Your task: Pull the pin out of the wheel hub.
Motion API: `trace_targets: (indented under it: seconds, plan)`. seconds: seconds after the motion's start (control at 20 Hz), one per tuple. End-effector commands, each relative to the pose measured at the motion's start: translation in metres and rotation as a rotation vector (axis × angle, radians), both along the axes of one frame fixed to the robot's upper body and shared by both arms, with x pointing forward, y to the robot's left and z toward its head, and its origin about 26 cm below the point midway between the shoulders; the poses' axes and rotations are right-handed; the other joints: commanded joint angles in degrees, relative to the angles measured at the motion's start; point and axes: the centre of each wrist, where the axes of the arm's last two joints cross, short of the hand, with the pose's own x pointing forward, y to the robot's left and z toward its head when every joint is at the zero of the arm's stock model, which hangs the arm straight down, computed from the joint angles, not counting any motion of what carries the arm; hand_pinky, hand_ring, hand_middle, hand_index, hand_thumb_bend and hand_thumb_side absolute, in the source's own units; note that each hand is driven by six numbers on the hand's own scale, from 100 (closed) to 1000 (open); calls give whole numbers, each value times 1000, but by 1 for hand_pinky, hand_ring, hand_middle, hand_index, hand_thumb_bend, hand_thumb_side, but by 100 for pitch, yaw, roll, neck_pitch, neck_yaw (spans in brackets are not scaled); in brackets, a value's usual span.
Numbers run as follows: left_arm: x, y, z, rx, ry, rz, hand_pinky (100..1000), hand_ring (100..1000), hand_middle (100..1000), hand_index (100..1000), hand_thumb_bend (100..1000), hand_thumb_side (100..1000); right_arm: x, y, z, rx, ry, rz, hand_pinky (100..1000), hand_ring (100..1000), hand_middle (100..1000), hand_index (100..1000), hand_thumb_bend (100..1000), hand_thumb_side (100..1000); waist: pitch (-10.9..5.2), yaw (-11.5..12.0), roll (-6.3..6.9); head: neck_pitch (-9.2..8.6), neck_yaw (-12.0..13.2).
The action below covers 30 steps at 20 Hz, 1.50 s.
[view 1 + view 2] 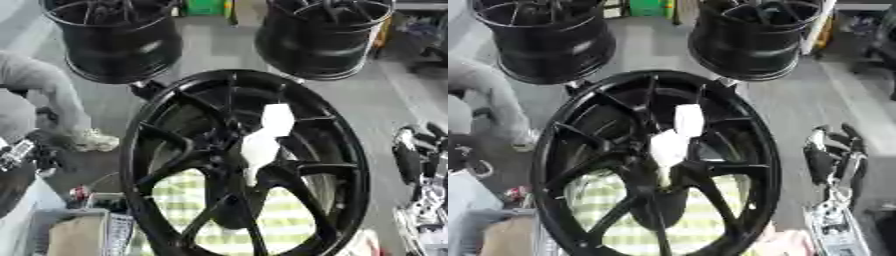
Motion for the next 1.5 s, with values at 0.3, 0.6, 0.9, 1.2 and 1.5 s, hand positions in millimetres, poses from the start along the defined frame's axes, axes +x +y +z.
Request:
trace_targets:
  seconds: [0.3,0.6,0.9,1.2,1.5]
  plan:
    - [1,0,9,28,-21,-12,586,459,583,713,100,903,-3,-34,57,-218,-31,2,593,633,692,868,100,447,-82,41,-61,-15,-13]
    - [1,1,10,38,-21,-21,586,459,584,713,100,901,-7,-41,121,-493,-8,144,618,646,710,880,100,415,-88,89,-101,-15,7]
    - [1,0,10,48,-18,-31,587,460,585,714,100,902,4,-41,170,-830,91,502,667,671,744,902,100,388,-115,129,-141,-15,3]
    - [1,0,9,56,-14,-41,587,460,586,715,100,903,14,-27,208,-1027,214,881,699,688,772,915,100,410,-144,178,-159,-15,-24]
    - [2,-1,9,62,-13,-55,588,461,586,715,100,903,20,-8,228,-1096,345,1137,712,695,795,931,100,479,-141,241,-159,-15,-65]
